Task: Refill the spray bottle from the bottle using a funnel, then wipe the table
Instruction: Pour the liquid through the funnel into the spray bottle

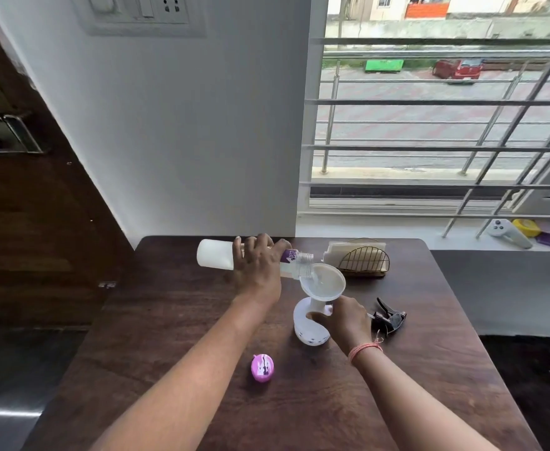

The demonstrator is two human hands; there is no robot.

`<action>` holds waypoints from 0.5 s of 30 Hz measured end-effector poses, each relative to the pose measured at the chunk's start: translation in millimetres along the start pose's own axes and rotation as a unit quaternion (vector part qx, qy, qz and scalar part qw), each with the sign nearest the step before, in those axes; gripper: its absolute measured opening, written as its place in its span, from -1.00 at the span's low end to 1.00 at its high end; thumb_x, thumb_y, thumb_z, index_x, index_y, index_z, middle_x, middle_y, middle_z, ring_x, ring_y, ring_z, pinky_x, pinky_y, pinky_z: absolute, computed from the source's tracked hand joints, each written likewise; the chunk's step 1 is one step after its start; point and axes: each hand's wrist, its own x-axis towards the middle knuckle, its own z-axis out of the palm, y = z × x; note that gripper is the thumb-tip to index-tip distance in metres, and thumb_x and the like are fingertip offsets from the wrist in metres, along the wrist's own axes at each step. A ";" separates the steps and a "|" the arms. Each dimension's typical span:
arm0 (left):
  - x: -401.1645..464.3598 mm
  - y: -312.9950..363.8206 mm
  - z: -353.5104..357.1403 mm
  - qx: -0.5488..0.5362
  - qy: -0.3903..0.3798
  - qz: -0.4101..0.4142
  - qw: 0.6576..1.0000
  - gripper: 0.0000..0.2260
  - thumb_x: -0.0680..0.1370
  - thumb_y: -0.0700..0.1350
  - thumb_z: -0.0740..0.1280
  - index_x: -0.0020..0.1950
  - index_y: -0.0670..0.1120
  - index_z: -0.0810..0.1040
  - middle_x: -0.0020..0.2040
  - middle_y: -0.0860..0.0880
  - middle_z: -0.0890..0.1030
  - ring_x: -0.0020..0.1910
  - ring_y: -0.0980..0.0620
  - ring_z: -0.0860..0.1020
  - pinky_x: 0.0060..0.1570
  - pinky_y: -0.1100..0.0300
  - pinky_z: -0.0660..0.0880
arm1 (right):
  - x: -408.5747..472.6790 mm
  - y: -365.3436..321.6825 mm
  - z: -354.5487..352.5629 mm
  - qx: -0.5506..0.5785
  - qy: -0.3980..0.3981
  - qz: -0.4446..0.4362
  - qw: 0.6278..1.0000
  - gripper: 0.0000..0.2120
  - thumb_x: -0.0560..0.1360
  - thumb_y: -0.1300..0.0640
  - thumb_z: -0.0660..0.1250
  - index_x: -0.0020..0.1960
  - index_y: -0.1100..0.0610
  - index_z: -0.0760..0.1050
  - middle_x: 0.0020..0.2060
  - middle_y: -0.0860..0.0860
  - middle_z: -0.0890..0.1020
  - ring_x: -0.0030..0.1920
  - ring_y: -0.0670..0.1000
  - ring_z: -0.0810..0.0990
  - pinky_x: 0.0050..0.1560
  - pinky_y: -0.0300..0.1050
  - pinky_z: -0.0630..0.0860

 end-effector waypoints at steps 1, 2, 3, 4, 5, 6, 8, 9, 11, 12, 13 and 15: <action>0.3 0.1 -0.2 -0.002 -0.001 -0.001 1.000 -0.46 0.43 -0.33 0.26 0.26 0.21 0.38 0.12 0.03 0.39 0.20 -0.04 0.37 0.51 -0.04 -0.04 | 0.1 -0.1 0.0 0.001 0.002 0.001 1.000 -0.57 0.31 -0.24 0.46 0.05 -0.01 0.59 0.00 -0.02 0.69 0.04 0.08 0.62 -0.18 -0.14 0.40; 0.5 0.1 -0.4 -0.003 -0.002 -0.002 1.000 -0.47 0.44 -0.32 0.25 0.26 0.21 0.38 0.13 0.03 0.39 0.20 -0.04 0.37 0.51 -0.04 -0.04 | 0.5 -0.2 0.1 0.003 0.004 0.001 1.000 -0.57 0.31 -0.24 0.46 0.05 -0.01 0.59 0.00 -0.02 0.69 0.04 0.08 0.62 -0.19 -0.14 0.40; 0.5 -0.1 -0.7 -0.004 -0.003 -0.002 1.000 -0.48 0.44 -0.31 0.25 0.26 0.21 0.38 0.13 0.03 0.39 0.21 -0.04 0.37 0.51 -0.04 -0.04 | 0.7 -0.3 0.3 0.004 0.006 0.001 1.000 -0.58 0.30 -0.24 0.47 0.05 -0.01 0.59 -0.01 -0.02 0.69 0.04 0.08 0.62 -0.20 -0.14 0.39; 0.5 -0.2 -1.0 -0.003 -0.003 -0.002 1.000 -0.48 0.44 -0.31 0.24 0.25 0.21 0.38 0.13 0.03 0.39 0.21 -0.04 0.37 0.51 -0.04 -0.04 | 0.9 -0.5 0.1 0.004 0.007 0.000 1.000 -0.58 0.31 -0.24 0.47 0.05 -0.01 0.59 -0.01 -0.02 0.69 0.04 0.08 0.62 -0.20 -0.14 0.39; 0.4 -0.7 -1.2 -0.002 -0.003 -0.002 1.000 -0.49 0.44 -0.31 0.24 0.25 0.21 0.38 0.13 0.03 0.39 0.21 -0.04 0.38 0.51 -0.04 -0.04 | 1.3 -0.5 0.4 0.003 0.006 0.000 1.000 -0.58 0.31 -0.24 0.47 0.05 -0.01 0.59 -0.01 -0.02 0.69 0.04 0.08 0.62 -0.19 -0.14 0.40; 0.3 -1.2 -1.3 -0.002 -0.002 -0.002 1.000 -0.49 0.45 -0.31 0.24 0.25 0.21 0.38 0.13 0.03 0.39 0.21 -0.05 0.38 0.51 -0.05 -0.04 | 1.8 -0.5 0.5 0.002 0.004 0.000 1.000 -0.58 0.31 -0.24 0.46 0.05 -0.02 0.60 -0.01 -0.02 0.69 0.04 0.08 0.62 -0.18 -0.14 0.41; 0.6 -1.9 -1.6 -0.004 -0.001 0.000 1.000 -0.50 0.45 -0.31 0.23 0.25 0.20 0.38 0.13 0.02 0.40 0.21 -0.05 0.38 0.51 -0.05 -0.03 | 2.6 -0.5 0.8 0.002 0.003 0.001 1.000 -0.58 0.31 -0.23 0.47 0.05 -0.02 0.60 -0.01 -0.02 0.69 0.04 0.07 0.62 -0.17 -0.14 0.42; 0.9 -2.2 -1.8 -0.002 0.000 0.001 1.000 -0.50 0.46 -0.31 0.22 0.26 0.20 0.38 0.13 0.02 0.40 0.21 -0.06 0.38 0.51 -0.06 -0.03 | 3.0 -0.6 0.8 0.003 0.003 0.002 1.000 -0.58 0.31 -0.23 0.47 0.06 -0.02 0.60 0.00 -0.02 0.69 0.04 0.07 0.62 -0.16 -0.14 0.43; 1.5 -2.6 -1.8 0.002 -0.001 0.003 1.000 -0.51 0.46 -0.31 0.22 0.25 0.20 0.38 0.13 0.02 0.40 0.21 -0.05 0.38 0.51 -0.06 -0.03 | 3.7 -0.9 0.8 0.007 0.004 0.003 1.000 -0.57 0.30 -0.23 0.47 0.06 -0.02 0.60 0.00 -0.02 0.69 0.04 0.07 0.62 -0.16 -0.14 0.43; 1.9 -2.5 -1.6 0.002 -0.002 0.003 1.000 -0.51 0.46 -0.31 0.21 0.25 0.20 0.38 0.13 0.02 0.40 0.21 -0.05 0.38 0.51 -0.05 -0.03 | 4.0 -1.2 0.8 0.007 0.005 0.002 1.000 -0.58 0.31 -0.23 0.47 0.06 -0.02 0.60 0.00 -0.02 0.69 0.04 0.06 0.62 -0.17 -0.15 0.42; 2.1 -2.4 -1.3 0.000 -0.003 0.002 1.000 -0.51 0.46 -0.32 0.21 0.24 0.19 0.39 0.13 0.02 0.39 0.21 -0.05 0.38 0.51 -0.05 -0.03 | 3.8 -1.4 0.7 0.006 0.005 0.001 1.000 -0.58 0.31 -0.23 0.46 0.06 -0.02 0.60 0.01 -0.03 0.68 0.04 0.06 0.62 -0.18 -0.16 0.39; 2.6 -2.3 -0.9 0.000 -0.003 0.002 1.000 -0.51 0.45 -0.33 0.21 0.23 0.19 0.40 0.13 0.03 0.39 0.20 -0.05 0.38 0.51 -0.04 -0.03 | 3.7 -1.8 0.3 0.005 0.005 0.001 1.000 -0.59 0.31 -0.23 0.46 0.06 -0.02 0.60 0.01 -0.03 0.68 0.05 0.06 0.62 -0.19 -0.17 0.35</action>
